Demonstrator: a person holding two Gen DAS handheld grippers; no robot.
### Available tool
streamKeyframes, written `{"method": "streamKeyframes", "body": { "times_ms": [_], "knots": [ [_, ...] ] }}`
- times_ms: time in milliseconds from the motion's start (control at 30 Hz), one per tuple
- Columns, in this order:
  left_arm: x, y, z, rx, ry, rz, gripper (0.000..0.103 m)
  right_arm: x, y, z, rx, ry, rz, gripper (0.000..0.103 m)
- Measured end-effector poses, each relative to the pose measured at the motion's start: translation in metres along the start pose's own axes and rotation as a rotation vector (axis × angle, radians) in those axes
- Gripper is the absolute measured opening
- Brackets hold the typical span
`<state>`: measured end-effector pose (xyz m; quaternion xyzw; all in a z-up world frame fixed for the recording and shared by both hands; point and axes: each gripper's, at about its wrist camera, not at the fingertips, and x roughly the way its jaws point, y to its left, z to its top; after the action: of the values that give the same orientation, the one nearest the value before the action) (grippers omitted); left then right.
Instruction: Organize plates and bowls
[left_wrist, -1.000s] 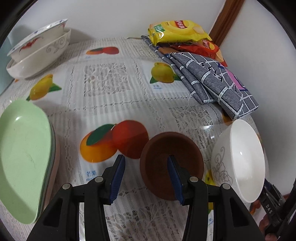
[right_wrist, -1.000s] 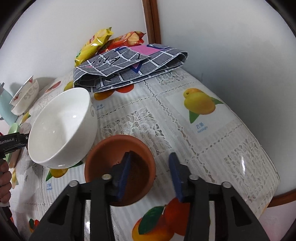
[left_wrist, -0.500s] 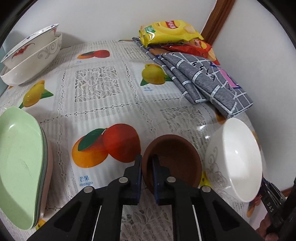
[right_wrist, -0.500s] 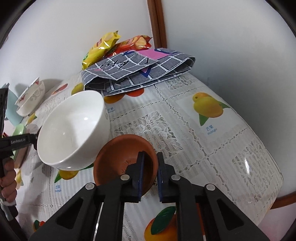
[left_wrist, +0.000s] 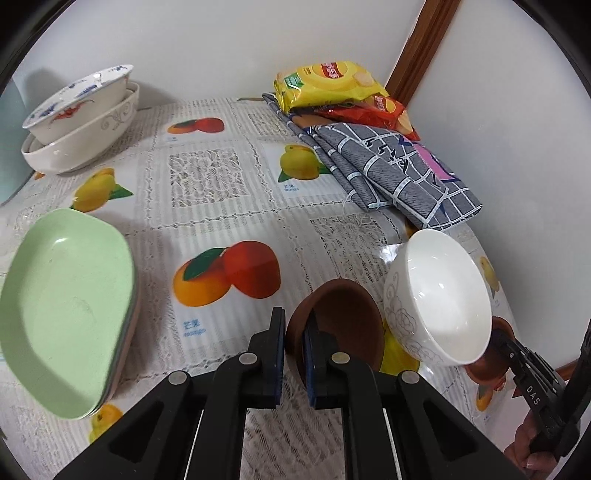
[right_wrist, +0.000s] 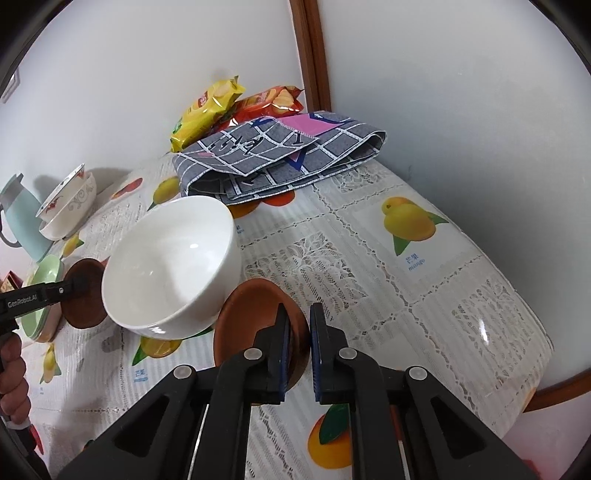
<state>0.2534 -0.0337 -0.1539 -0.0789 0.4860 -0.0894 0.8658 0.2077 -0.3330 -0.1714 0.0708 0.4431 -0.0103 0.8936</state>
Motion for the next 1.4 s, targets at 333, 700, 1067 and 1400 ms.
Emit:
{"method": "streamKeyframes", "body": {
  "times_ms": [333,700,1067,1400],
  "knots": [
    [-0.037,0.004,-0.006,-0.012,-0.039,-0.013,0.009,-0.049,0.012,0.012,-0.003,-0.083,0.014,0.010],
    [-0.084,0.024,-0.006,-0.046,-0.113,0.010,0.009,-0.083,0.036,0.026,-0.004,-0.137,0.064,0.010],
    [-0.122,0.045,-0.019,-0.083,-0.165,0.030,0.009,-0.109,0.055,0.025,-0.011,-0.166,0.076,0.010],
    [-0.142,0.059,-0.032,-0.114,-0.192,0.049,0.009,-0.114,0.060,0.020,-0.013,-0.163,0.093,0.010]
  ]
}}
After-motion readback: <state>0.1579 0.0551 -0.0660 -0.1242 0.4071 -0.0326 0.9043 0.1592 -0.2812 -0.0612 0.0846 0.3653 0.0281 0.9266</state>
